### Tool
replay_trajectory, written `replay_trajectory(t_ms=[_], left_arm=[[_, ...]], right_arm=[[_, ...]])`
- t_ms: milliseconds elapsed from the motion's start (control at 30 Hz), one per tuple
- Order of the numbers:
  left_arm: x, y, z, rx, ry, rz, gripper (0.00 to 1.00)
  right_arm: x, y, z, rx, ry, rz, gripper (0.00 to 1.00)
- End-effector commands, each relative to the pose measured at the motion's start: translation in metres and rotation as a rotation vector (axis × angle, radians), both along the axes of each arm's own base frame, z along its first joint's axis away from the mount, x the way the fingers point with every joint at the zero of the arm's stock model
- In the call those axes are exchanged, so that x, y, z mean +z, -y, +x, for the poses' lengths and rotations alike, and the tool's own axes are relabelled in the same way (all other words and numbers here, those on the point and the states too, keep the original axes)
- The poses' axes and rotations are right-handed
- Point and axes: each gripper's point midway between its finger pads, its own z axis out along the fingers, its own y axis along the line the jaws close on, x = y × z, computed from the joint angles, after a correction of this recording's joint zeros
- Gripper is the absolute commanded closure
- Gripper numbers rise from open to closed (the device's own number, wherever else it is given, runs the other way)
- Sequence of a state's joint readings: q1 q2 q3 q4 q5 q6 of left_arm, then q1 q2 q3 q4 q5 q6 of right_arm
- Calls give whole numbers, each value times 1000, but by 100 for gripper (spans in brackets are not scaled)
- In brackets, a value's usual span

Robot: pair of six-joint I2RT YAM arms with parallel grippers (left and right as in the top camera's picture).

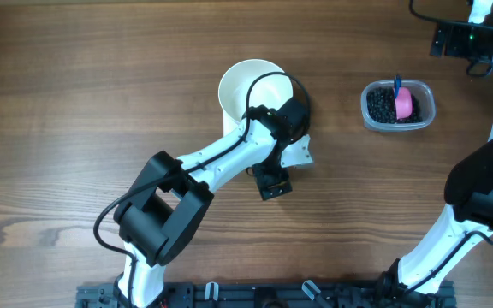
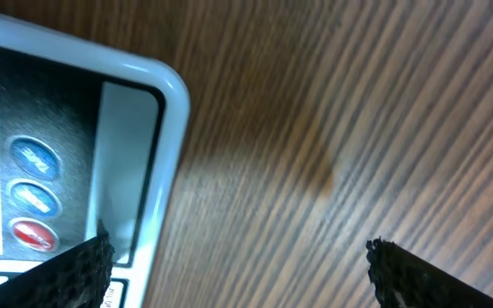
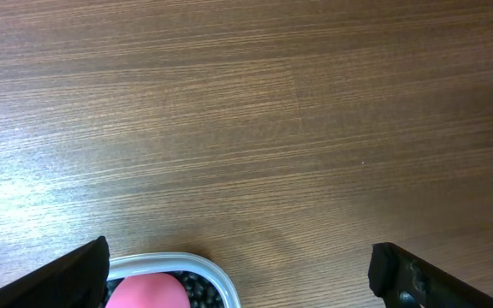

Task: Scoop item into bowl and weigh 150g on scale

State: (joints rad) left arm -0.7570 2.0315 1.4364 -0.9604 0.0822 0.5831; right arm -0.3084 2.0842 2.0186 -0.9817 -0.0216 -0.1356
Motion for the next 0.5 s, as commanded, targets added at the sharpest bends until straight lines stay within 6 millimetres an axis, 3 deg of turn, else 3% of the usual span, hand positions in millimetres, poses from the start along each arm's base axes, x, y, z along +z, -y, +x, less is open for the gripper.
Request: replay_trajectory(t_ms=[0, 167, 467], left_arm=[[-13, -2, -1, 5, -41, -6, 0], [-13, 0, 9, 16, -15, -30, 0], [-22, -2, 8, 17, -30, -16, 0]], right_arm=[[-4, 0, 4, -3, -4, -1, 0], [-4, 0, 4, -3, -4, -1, 0], [-4, 0, 4, -4, -4, 0, 0]])
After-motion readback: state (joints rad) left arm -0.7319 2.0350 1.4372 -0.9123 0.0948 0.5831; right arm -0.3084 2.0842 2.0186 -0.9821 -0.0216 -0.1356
